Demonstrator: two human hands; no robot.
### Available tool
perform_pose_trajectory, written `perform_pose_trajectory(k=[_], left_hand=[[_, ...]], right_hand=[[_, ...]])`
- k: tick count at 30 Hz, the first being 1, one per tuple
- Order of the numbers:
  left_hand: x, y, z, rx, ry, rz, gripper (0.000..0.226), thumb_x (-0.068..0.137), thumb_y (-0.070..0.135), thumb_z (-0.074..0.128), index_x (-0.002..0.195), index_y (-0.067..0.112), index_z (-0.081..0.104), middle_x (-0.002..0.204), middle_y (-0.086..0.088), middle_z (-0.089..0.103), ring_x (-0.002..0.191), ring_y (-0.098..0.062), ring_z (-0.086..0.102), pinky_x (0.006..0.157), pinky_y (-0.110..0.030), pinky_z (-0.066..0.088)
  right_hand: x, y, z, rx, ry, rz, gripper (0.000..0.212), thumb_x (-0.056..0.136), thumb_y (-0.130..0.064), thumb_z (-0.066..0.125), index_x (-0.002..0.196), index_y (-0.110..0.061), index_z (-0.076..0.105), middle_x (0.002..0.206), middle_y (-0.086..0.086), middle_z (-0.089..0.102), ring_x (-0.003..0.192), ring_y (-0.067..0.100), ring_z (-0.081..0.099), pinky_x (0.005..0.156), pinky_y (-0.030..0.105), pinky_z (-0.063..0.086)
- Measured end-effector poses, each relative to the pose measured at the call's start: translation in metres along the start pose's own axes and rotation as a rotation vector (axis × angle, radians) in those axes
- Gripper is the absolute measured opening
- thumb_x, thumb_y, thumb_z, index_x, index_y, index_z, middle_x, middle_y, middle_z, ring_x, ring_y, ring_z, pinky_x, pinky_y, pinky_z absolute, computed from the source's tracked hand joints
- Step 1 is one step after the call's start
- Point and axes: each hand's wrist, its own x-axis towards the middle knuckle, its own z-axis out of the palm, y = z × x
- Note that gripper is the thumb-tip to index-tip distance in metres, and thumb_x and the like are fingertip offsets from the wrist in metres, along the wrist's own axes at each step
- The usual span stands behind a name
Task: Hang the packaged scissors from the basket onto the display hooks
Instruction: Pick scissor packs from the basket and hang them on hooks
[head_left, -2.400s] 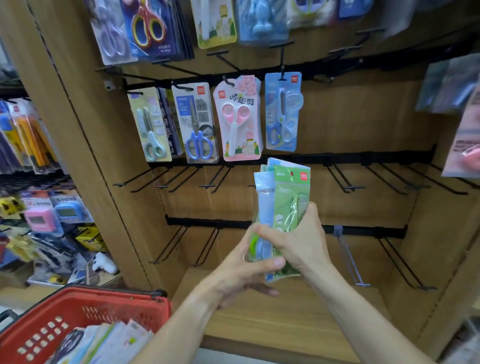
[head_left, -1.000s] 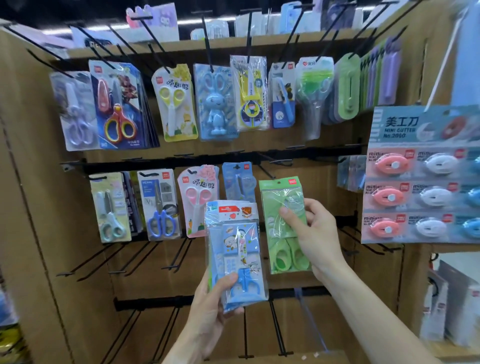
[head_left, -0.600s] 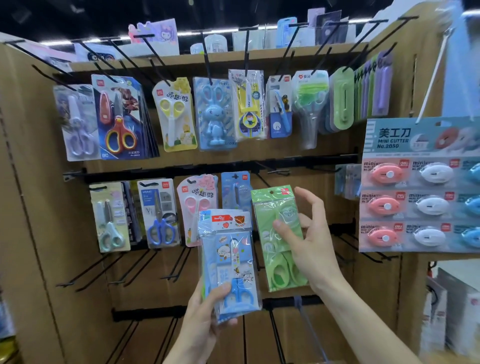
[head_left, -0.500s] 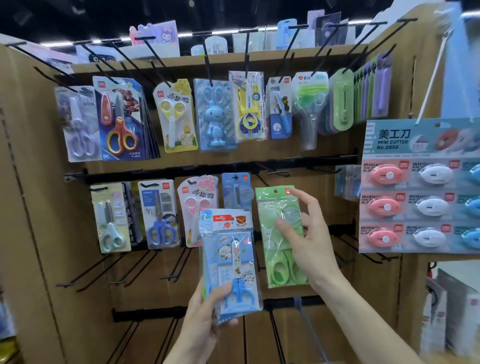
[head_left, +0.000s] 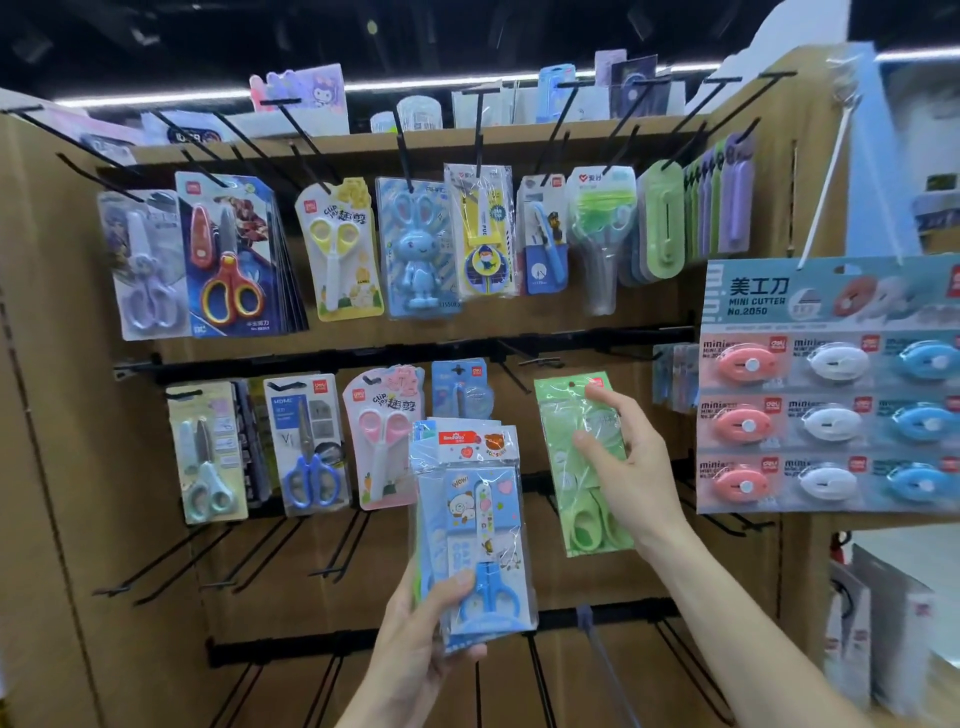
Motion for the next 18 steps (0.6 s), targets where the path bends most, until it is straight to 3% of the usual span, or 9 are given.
perform_pose_trajectory(k=[3,8,12,18], left_hand=[[0.000,0.001,0.005,0.000,-0.009,-0.001,0.062,0.077,0.016,0.085,0.134,0.022,0.062,0.115,-0.017,0.078,0.082,-0.029,0.077,0.041,-0.029,0.057],[0.002,0.001,0.016,0.002,-0.016,0.012,0.060,0.076,0.018,0.079,0.133,0.021,0.062,0.116,-0.016,0.078,0.083,-0.030,0.078,0.040,-0.028,0.056],[0.004,0.004,0.022,0.010,-0.038,0.011,0.055,0.079,0.018,0.078,0.132,0.023,0.063,0.116,-0.013,0.079,0.088,-0.030,0.078,0.042,-0.027,0.057],[0.008,0.007,0.029,0.006,-0.054,0.014,0.050,0.083,0.018,0.076,0.131,0.025,0.064,0.118,-0.010,0.079,0.092,-0.028,0.079,0.045,-0.026,0.057]], right_hand=[[0.004,0.003,-0.004,-0.002,0.009,0.002,0.046,0.098,-0.009,0.067,0.136,-0.034,0.060,0.134,-0.029,0.058,0.125,-0.021,0.046,0.115,0.028,0.040],[0.022,0.000,0.003,-0.003,-0.003,-0.045,0.047,0.097,-0.008,0.067,0.136,-0.033,0.061,0.135,-0.024,0.061,0.132,-0.005,0.051,0.117,0.035,0.041],[0.031,0.006,0.007,-0.052,-0.015,0.007,0.047,0.098,-0.012,0.066,0.138,-0.035,0.060,0.137,-0.023,0.060,0.134,0.001,0.051,0.118,0.043,0.042],[0.038,0.010,0.009,-0.062,-0.026,0.013,0.047,0.098,-0.014,0.067,0.139,-0.036,0.060,0.137,-0.024,0.060,0.135,0.002,0.051,0.117,0.044,0.043]])
